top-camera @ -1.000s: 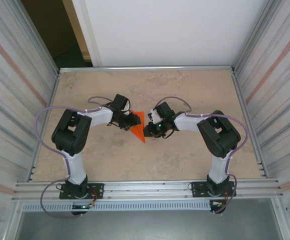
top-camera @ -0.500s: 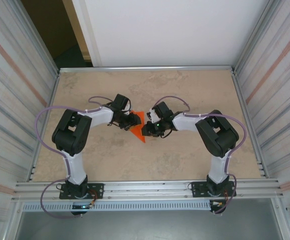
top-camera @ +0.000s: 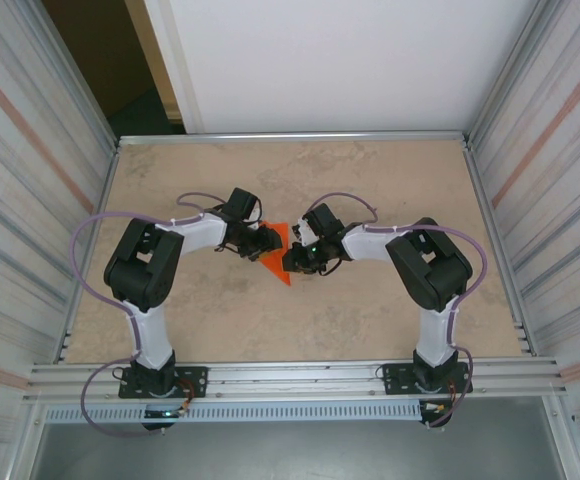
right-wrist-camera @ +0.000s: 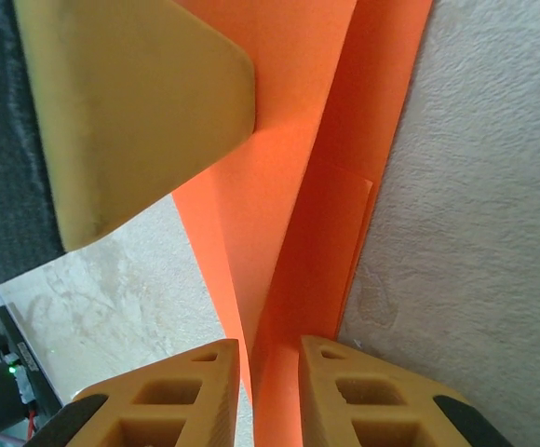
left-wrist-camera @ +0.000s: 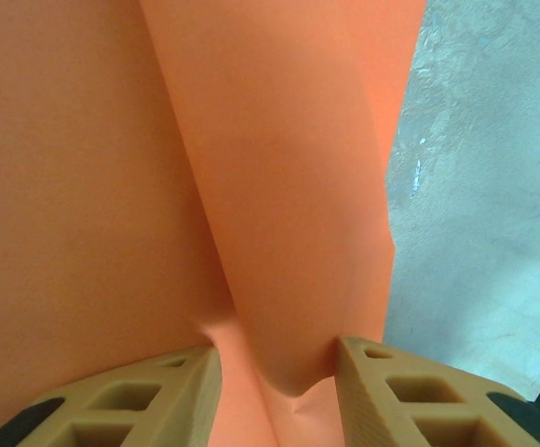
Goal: Fold a paper plane with a square sheet of paper (pick it up from the middle)
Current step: Fourth fold the wing at the center of the table.
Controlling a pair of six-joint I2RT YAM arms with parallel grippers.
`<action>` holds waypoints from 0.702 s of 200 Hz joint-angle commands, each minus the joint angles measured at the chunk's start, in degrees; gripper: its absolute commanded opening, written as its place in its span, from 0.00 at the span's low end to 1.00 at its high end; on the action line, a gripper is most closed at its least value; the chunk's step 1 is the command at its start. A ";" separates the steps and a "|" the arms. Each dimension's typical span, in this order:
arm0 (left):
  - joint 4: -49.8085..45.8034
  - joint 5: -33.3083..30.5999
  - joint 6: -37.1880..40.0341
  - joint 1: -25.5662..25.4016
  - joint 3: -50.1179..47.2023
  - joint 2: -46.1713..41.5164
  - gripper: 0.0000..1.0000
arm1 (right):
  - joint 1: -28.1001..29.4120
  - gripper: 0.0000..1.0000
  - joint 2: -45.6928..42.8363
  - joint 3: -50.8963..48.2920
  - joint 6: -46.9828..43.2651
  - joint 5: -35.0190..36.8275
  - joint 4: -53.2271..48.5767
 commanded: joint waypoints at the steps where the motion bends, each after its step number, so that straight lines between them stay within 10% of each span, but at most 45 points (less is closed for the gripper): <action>1: -9.60 -8.90 -0.19 0.18 -3.72 5.99 0.40 | 0.34 0.22 1.34 1.66 0.71 -0.17 -0.44; 140: -9.26 -8.54 -0.27 0.18 -3.80 5.98 0.41 | -0.57 0.10 2.96 1.30 0.71 -1.29 -0.38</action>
